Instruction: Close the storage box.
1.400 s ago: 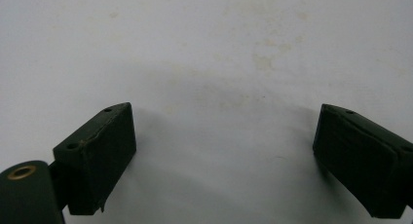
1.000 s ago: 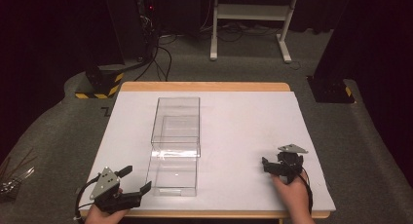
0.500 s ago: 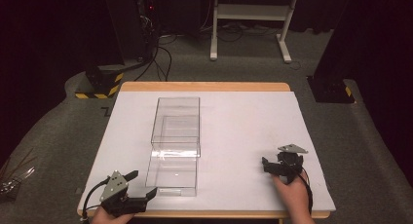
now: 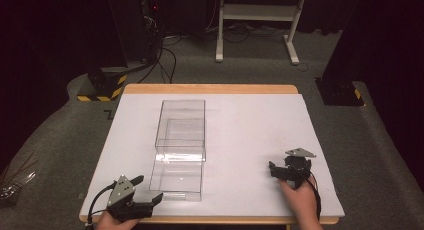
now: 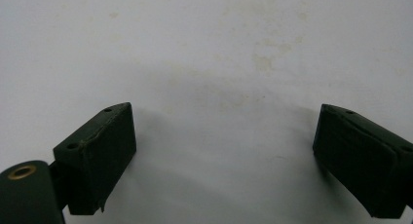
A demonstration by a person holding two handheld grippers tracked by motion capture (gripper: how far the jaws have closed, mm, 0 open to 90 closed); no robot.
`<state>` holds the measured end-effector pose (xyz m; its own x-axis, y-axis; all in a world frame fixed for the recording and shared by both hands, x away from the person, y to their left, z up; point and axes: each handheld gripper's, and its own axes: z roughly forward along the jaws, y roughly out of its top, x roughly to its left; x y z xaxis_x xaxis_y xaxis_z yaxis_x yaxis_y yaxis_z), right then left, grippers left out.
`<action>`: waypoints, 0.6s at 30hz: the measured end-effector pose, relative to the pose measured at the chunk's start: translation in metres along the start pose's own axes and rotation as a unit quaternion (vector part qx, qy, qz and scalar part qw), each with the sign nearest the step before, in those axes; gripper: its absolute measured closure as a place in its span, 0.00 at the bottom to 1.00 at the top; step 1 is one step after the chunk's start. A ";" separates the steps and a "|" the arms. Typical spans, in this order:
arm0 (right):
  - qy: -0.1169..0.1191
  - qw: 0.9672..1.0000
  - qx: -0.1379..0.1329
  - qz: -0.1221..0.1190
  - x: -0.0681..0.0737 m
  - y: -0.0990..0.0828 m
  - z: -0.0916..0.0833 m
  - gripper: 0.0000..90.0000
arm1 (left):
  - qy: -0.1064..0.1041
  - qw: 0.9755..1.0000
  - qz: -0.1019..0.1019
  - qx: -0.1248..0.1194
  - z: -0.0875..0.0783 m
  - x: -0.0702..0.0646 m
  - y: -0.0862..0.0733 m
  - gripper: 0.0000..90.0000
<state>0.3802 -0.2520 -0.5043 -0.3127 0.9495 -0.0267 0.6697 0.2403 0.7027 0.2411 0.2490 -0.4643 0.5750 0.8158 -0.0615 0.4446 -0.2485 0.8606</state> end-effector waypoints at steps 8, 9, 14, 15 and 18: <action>0.000 1.000 0.000 0.000 0.000 0.000 0.000 0.09 | 0.001 1.000 -0.001 -0.001 0.005 -0.002 0.001 0.17; 0.000 1.000 0.000 0.000 0.000 0.000 0.000 0.09 | 0.000 1.000 -0.004 -0.002 0.005 -0.001 0.001 0.17; 0.000 1.000 0.000 0.000 0.000 0.000 0.000 0.09 | 0.000 1.000 -0.009 -0.003 0.009 0.000 0.002 0.17; 0.000 1.000 0.000 0.000 0.000 0.000 0.000 0.09 | 0.000 1.000 -0.012 -0.004 0.010 0.000 0.002 0.18; 0.000 1.000 0.000 0.000 0.000 0.000 0.000 0.09 | 0.000 1.000 -0.013 -0.004 0.011 0.000 0.002 0.18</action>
<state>0.3803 -0.2520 -0.5043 -0.3128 0.9494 -0.0269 0.6697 0.2406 0.7026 0.2499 0.2431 -0.4680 0.5635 0.8219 -0.0832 0.4534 -0.2236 0.8628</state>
